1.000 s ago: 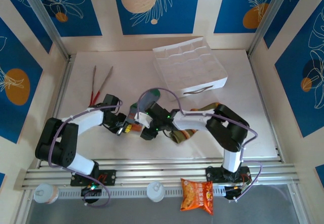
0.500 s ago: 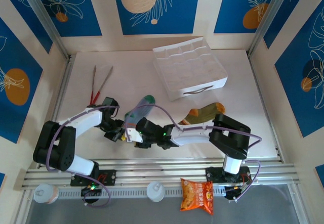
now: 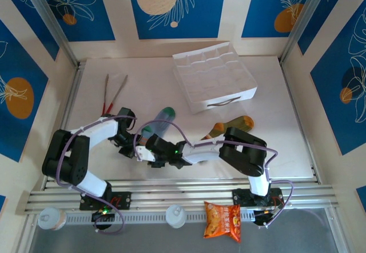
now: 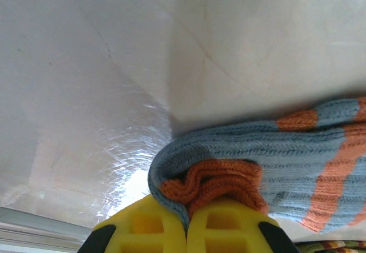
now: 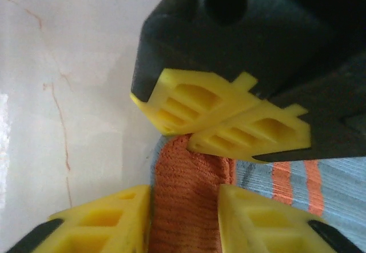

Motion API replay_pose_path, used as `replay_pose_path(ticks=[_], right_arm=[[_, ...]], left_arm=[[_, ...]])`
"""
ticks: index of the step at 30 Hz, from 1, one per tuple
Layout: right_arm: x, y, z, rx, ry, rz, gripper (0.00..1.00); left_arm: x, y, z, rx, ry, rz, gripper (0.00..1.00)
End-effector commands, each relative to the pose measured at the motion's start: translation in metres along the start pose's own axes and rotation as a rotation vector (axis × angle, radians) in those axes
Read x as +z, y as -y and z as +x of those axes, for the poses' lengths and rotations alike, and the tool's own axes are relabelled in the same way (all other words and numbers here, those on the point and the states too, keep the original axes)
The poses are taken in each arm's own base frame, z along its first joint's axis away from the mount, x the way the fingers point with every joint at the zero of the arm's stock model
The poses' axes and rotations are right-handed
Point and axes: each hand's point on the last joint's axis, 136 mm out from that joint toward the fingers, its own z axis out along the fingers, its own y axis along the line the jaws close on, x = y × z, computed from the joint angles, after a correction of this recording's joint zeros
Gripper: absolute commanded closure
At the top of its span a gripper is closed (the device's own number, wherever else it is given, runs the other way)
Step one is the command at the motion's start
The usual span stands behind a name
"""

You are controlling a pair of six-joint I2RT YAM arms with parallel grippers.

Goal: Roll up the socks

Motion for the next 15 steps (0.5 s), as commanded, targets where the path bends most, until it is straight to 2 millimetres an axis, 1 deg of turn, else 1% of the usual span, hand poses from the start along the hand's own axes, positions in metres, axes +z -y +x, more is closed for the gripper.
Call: replay_pose_path(ticks=[1, 3, 7, 9, 11, 14, 15], right_arm=[[0.005, 0.003, 0.005, 0.047, -0.026, -0.005, 0.71], [0.007, 0.002, 0.015, 0.078, -0.054, -0.015, 0.74], [0.011, -0.004, 0.033, 0.141, -0.11, -0.053, 0.88], [0.009, -0.006, 0.038, 0.181, -0.121, -0.083, 0.95], [0.007, -0.009, 0.044, 0.247, -0.142, -0.13, 1.0], [0.005, -0.017, 0.051, 0.35, -0.154, -0.212, 1.0], [0.004, -0.019, 0.054, 0.381, -0.16, -0.236, 1.0]], left_arm=[[0.002, -0.007, -0.005, -0.019, 0.006, -0.039, 1.0], [0.002, -0.007, -0.005, -0.02, 0.003, -0.035, 1.0], [-0.003, -0.004, -0.005, -0.028, -0.007, -0.005, 1.0], [-0.009, 0.001, -0.006, -0.036, -0.008, 0.03, 0.99], [-0.016, 0.007, -0.008, -0.042, -0.006, 0.073, 0.89], [-0.026, 0.014, -0.008, -0.045, -0.003, 0.126, 0.74], [-0.028, 0.015, -0.009, -0.046, 0.0, 0.138, 0.71]])
